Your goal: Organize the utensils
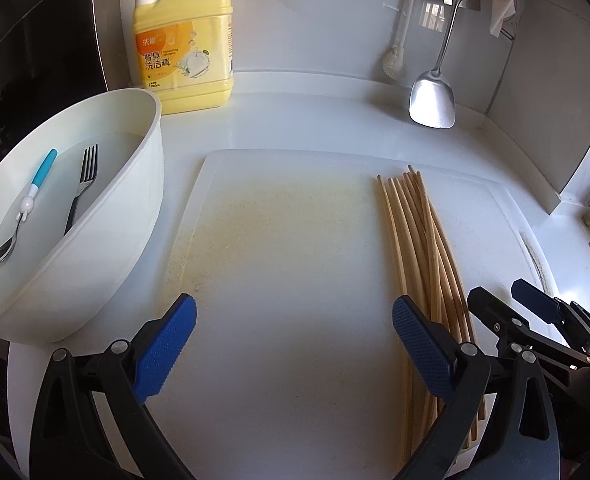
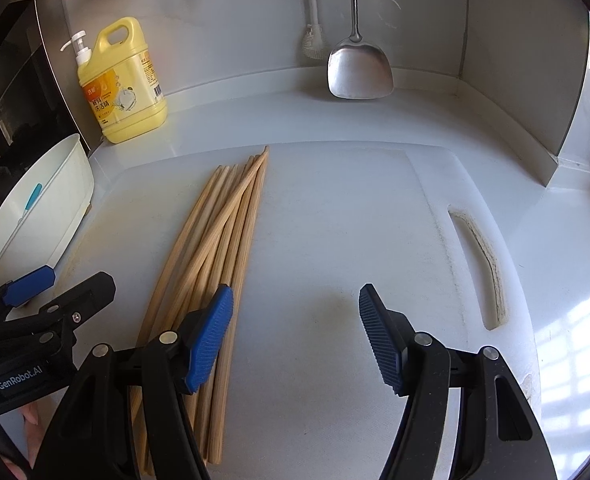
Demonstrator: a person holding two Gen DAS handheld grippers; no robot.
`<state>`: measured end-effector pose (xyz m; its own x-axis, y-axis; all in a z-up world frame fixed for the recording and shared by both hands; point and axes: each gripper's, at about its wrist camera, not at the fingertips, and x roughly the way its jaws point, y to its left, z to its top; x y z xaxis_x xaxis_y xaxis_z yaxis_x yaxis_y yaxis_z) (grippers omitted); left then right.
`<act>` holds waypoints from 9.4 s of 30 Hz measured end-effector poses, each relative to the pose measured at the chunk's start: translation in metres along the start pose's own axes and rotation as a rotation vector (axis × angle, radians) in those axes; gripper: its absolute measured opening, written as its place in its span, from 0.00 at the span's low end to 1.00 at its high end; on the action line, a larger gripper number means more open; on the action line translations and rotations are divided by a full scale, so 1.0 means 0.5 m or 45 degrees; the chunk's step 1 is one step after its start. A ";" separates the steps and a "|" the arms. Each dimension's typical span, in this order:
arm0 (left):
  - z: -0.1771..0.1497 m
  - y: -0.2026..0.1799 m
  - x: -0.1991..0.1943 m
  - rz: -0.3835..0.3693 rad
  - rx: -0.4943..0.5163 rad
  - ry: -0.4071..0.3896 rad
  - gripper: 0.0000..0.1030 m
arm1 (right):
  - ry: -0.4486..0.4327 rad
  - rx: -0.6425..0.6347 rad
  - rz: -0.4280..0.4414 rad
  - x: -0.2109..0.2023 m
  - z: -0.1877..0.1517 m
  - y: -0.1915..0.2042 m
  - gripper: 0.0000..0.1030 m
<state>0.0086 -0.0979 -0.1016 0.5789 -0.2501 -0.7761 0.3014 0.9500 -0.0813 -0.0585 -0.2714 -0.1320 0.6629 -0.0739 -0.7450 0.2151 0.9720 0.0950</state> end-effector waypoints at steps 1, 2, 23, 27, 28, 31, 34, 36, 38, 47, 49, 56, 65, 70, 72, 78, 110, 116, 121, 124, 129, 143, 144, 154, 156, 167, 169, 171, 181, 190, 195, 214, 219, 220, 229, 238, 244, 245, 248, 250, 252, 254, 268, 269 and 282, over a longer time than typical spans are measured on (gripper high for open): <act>0.000 -0.001 0.001 0.000 0.000 -0.001 0.94 | -0.002 -0.002 0.008 0.001 0.000 0.000 0.61; 0.000 -0.001 0.003 0.001 -0.001 0.001 0.94 | -0.002 -0.005 0.010 0.002 0.000 0.002 0.61; 0.012 -0.005 0.027 -0.005 0.005 0.005 0.94 | -0.004 -0.087 -0.055 0.007 0.009 -0.007 0.61; 0.013 -0.013 0.033 -0.005 0.017 0.010 0.94 | -0.015 -0.100 -0.098 0.013 0.006 -0.015 0.61; 0.013 -0.014 0.035 -0.004 0.021 0.012 0.94 | -0.020 -0.086 -0.117 0.013 0.007 -0.024 0.61; 0.013 -0.019 0.038 -0.009 0.033 0.011 0.94 | -0.020 -0.046 -0.127 0.013 0.009 -0.052 0.61; 0.013 -0.026 0.046 -0.013 0.051 0.016 0.94 | -0.020 -0.049 -0.128 0.014 0.012 -0.059 0.61; 0.012 -0.031 0.052 -0.011 0.064 0.022 0.94 | -0.020 -0.051 -0.126 0.014 0.013 -0.059 0.61; 0.012 -0.039 0.058 -0.003 0.076 0.028 0.94 | -0.022 -0.056 -0.121 0.014 0.014 -0.058 0.61; 0.005 -0.053 0.065 0.012 0.117 0.000 0.83 | -0.030 -0.062 -0.085 0.017 0.018 -0.063 0.58; 0.003 -0.052 0.062 0.008 0.123 -0.013 0.77 | -0.037 -0.087 -0.074 0.019 0.018 -0.057 0.53; 0.004 -0.059 0.059 -0.004 0.134 -0.045 0.42 | -0.054 -0.146 -0.052 0.031 0.029 -0.035 0.45; -0.002 -0.066 0.050 -0.032 0.138 -0.035 0.07 | -0.072 -0.229 -0.030 0.027 0.024 -0.006 0.06; -0.008 -0.058 0.043 -0.063 0.108 -0.006 0.07 | -0.066 -0.176 0.002 0.020 0.020 -0.020 0.06; -0.010 -0.055 0.041 -0.072 0.099 0.008 0.07 | -0.063 -0.158 0.010 0.015 0.019 -0.024 0.06; -0.008 -0.052 0.008 -0.096 0.083 0.022 0.07 | -0.050 -0.133 0.027 -0.015 0.017 -0.026 0.06; 0.097 0.297 -0.306 0.190 -0.213 -0.144 0.07 | -0.165 -0.410 0.413 -0.199 0.181 0.332 0.06; 0.131 0.463 -0.250 0.161 -0.196 -0.106 0.07 | -0.109 -0.361 0.414 -0.127 0.202 0.498 0.06; 0.153 0.541 -0.185 0.119 -0.156 -0.051 0.07 | -0.030 -0.304 0.404 -0.048 0.204 0.587 0.06; 0.159 0.562 -0.142 0.093 -0.144 -0.002 0.07 | 0.028 -0.262 0.410 -0.003 0.206 0.615 0.06; 0.163 0.581 -0.086 0.054 -0.155 0.055 0.07 | 0.140 -0.217 0.426 0.068 0.203 0.643 0.06; 0.157 0.586 -0.001 0.075 -0.160 0.192 0.07 | 0.296 -0.220 0.425 0.145 0.208 0.655 0.06; 0.158 0.584 0.000 0.082 -0.156 0.192 0.07 | 0.300 -0.218 0.422 0.147 0.207 0.654 0.06; 0.160 0.597 -0.066 0.203 -0.187 0.086 0.71 | 0.227 -0.244 0.382 0.104 0.212 0.625 0.30; 0.162 0.599 -0.079 0.225 -0.186 0.080 0.77 | 0.217 -0.246 0.374 0.095 0.210 0.617 0.31; 0.152 0.604 -0.126 0.234 -0.224 0.093 0.88 | 0.187 -0.233 0.347 0.051 0.185 0.588 0.48; 0.149 0.601 -0.136 0.232 -0.216 0.090 0.88 | 0.171 -0.222 0.336 0.036 0.181 0.586 0.52; 0.145 0.596 -0.147 0.221 -0.203 0.082 0.89 | 0.143 -0.211 0.326 0.018 0.177 0.583 0.54; 0.143 0.532 -0.177 0.113 -0.063 0.032 0.90 | 0.014 -0.087 0.195 -0.066 0.133 0.506 0.57; 0.142 0.397 -0.196 -0.030 0.028 0.014 0.90 | 0.008 0.072 0.044 -0.130 0.066 0.348 0.58; 0.127 0.300 -0.200 -0.076 0.030 0.019 0.90 | -0.006 0.104 -0.014 -0.164 0.034 0.242 0.60; -0.002 0.058 -0.199 0.091 -0.117 0.062 0.93 | -0.005 -0.039 0.077 -0.150 -0.010 -0.031 0.63; -0.011 0.051 -0.180 0.109 -0.090 0.016 0.93 | -0.019 -0.055 0.064 -0.119 -0.005 -0.029 0.68; -0.015 0.052 -0.173 0.106 -0.094 0.016 0.93 | -0.027 -0.065 0.054 -0.113 -0.004 -0.025 0.68; -0.044 0.067 -0.109 0.062 -0.128 -0.038 0.93 | -0.063 -0.094 0.018 -0.033 0.004 0.007 0.68; -0.047 0.069 -0.080 0.072 -0.117 -0.025 0.93 | -0.047 -0.130 -0.050 -0.001 0.002 0.024 0.68; -0.047 0.068 -0.075 0.067 -0.115 -0.025 0.93 | -0.039 -0.150 -0.062 0.002 0.001 0.029 0.68; -0.047 0.068 -0.073 0.064 -0.112 -0.022 0.93 | -0.040 -0.159 -0.071 0.002 0.000 0.031 0.68; -0.050 0.067 -0.070 0.066 -0.115 -0.016 0.93 | -0.039 -0.173 -0.082 0.002 0.000 0.036 0.68; -0.049 0.067 -0.069 0.065 -0.120 -0.015 0.93 | -0.032 -0.178 -0.078 0.004 0.002 0.040 0.68; -0.048 0.065 -0.068 0.064 -0.120 -0.016 0.93 | -0.034 -0.193 -0.095 0.004 0.002 0.045 0.68; -0.047 0.061 -0.067 0.063 -0.115 -0.019 0.93 | -0.032 -0.201 -0.098 0.005 0.002 0.042 0.68; -0.035 0.010 -0.054 0.012 -0.071 -0.025 0.93 | -0.025 -0.232 -0.143 0.018 0.013 0.019 0.70; -0.035 0.005 -0.053 0.010 -0.064 -0.024 0.93 | -0.025 -0.215 -0.141 0.017 0.014 0.009 0.70; -0.017 -0.064 -0.007 -0.061 0.028 0.007 0.93 | -0.019 -0.065 -0.125 -0.002 0.001 -0.089 0.70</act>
<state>-0.0094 -0.1258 -0.1015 0.5595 -0.2938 -0.7750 0.3449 0.9328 -0.1047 -0.0684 -0.3145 -0.1352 0.6515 -0.1721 -0.7389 0.2426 0.9700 -0.0120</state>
